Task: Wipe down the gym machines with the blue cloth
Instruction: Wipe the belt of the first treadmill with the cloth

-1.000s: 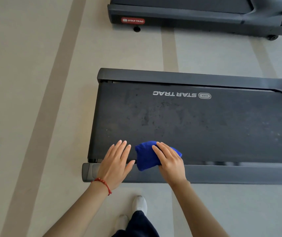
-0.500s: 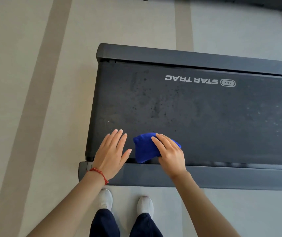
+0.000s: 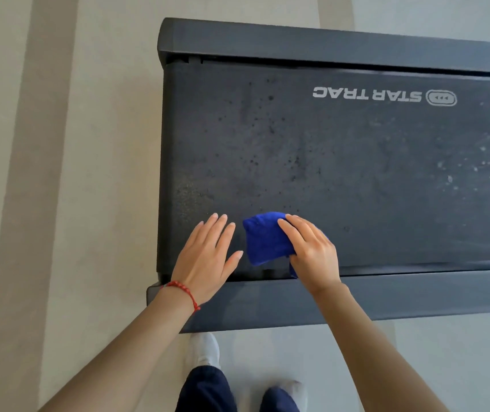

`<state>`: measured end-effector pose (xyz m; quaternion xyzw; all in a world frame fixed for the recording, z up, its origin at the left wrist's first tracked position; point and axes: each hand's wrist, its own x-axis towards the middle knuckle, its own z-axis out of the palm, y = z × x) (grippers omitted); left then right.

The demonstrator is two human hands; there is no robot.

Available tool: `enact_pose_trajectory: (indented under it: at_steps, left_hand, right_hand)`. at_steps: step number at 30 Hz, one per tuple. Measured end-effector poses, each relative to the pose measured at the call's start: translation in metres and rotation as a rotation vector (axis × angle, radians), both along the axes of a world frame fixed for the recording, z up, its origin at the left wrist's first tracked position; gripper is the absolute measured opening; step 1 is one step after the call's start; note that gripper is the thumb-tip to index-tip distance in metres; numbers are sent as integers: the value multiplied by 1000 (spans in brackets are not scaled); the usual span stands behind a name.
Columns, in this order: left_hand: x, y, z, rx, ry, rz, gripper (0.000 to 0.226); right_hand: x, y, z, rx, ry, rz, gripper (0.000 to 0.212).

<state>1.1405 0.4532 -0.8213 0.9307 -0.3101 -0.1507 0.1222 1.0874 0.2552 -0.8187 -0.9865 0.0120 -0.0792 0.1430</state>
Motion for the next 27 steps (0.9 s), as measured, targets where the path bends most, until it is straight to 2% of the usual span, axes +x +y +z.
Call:
enact_pose_trajectory:
  at_steps: [8,15,20,27]
  left_hand:
    - [3,-2,-46,-19,-38,3,73]
    - [-2,-16,-98,-54,-152,-20,56]
    - [-11,-24,-129,-63,-182,8,55]
    - [-24,-26,-153,-74,-209,81,56]
  right_hand:
    - [18,-14,-40,-50,-55,18,53]
    - [31,-28,-94,-106,-117,38,52]
    - [12,-26,-135,-131,-185,60,51]
    - [-16,-36,-162,-173,-246,102,50]
